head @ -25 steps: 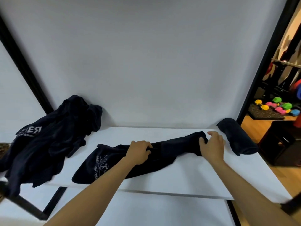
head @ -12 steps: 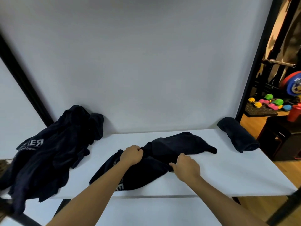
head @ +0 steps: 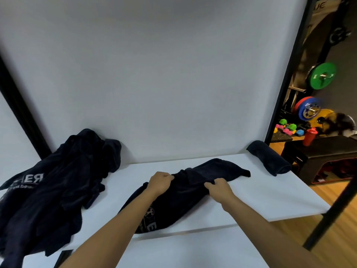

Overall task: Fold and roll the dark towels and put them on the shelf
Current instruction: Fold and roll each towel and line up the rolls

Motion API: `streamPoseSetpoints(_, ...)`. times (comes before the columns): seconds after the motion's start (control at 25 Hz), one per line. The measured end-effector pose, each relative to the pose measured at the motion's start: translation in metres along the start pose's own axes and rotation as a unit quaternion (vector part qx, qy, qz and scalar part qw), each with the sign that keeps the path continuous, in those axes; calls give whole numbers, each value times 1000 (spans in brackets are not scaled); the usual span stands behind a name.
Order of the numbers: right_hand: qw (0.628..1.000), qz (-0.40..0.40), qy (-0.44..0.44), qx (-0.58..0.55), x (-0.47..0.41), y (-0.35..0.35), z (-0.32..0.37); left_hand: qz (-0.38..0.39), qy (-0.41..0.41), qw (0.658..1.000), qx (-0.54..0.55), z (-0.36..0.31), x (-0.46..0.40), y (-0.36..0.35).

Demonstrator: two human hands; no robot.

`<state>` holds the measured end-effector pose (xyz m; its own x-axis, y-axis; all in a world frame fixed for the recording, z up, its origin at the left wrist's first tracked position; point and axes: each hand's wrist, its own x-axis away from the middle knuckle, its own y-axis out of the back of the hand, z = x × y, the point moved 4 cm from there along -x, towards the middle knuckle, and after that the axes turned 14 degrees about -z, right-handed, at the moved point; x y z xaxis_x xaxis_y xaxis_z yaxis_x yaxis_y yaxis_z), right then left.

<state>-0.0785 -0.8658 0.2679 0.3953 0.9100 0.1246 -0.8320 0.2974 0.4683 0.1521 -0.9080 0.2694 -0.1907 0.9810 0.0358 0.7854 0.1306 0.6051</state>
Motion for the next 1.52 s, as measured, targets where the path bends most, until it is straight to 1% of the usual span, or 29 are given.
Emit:
streamPoseSetpoints(0.04, 999, -18, -1, -45, -2, 11, 11, -15, -1, 999, 48, -9, -2, 9)
streamPoseSetpoints(0.12, 994, -49, 5, -99, -9, 37, 41, -41, -7, 991, 130, -34, -5, 33)
streamPoseSetpoints(0.2, 984, -94, 32, -145, -21, 67, 77, -80, -23, 980, 183, -64, -11, 63)
streamPoseSetpoints(0.28, 970, -140, 63, -190, -28, 100, 112, -125, -33, 961, 243, -92, -20, 93)
streamPoseSetpoints(0.4, 952, -164, 76, -249, -26, 132, 129, -157, 15, 918, 364, -108, -35, 120)
streamPoseSetpoints(0.44, 950, -164, 74, -255, -19, 135, 125, -150, 41, 916, 371, -104, -37, 120)
streamPoseSetpoints(0.48, 955, -163, 66, -240, -12, 134, 117, -136, 70, 921, 359, -95, -39, 115)
streamPoseSetpoints(0.56, 962, -153, 49, -219, -2, 128, 95, -93, 142, 938, 301, -70, -33, 96)
streamPoseSetpoints(0.64, 973, -98, 40, -205, -2, 116, 70, -48, 171, 949, 260, -48, -22, 78)
streamPoseSetpoints(0.72, 977, -36, 23, -211, -6, 108, 51, 9, 147, 961, 234, -40, -11, 67)
streamPoseSetpoints(0.8, 978, 6, 5, -210, -12, 105, 38, 99, 98, 969, 205, -39, -1, 57)
streamPoseSetpoints(0.84, 979, 25, -1, -200, -17, 104, 34, 130, 76, 972, 182, -37, 2, 54)
streamPoseSetpoints(0.88, 982, 42, -1, -186, -22, 104, 31, 145, 58, 977, 144, -35, 3, 51)
streamPoseSetpoints(0.96, 984, 69, 3, -161, -35, 103, 25, 133, 11, 991, 8, -32, 2, 49)
streamPoseSetpoints(1.04, 987, 80, 14, -136, -47, 103, 23, 105, -35, 986, -121, -33, -1, 49)
streamPoseSetpoints(1.08, 988, 84, 21, -128, -54, 104, 25, 84, -46, 984, -150, -38, -4, 49)
streamPoseSetpoints(1.16, 988, 81, 33, -124, -70, 107, 34, 33, -45, 985, -163, -49, -14, 55)
streamPoseSetpoints(1.2, 987, 72, 37, -135, -81, 110, 41, 31, -39, 987, -156, -57, -19, 58)
streamPoseSetpoints(1.32, 981, 42, 73, -173, -111, 121, 76, 94, -42, 983, -154, -98, -26, 75)
streamPoseSetpoints(1.36, 980, 24, 101, -168, -118, 128, 93, 80, -58, 981, -168, -115, -31, 86)
streamPoseSetpoints(1.44, 972, -22, 176, -151, -126, 149, 132, -18, -96, 979, -181, -150, -43, 115)
streamPoseSetpoints(1.52, 953, -89, 254, -143, -125, 177, 171, -142, -129, 973, -131, -185, -45, 145)
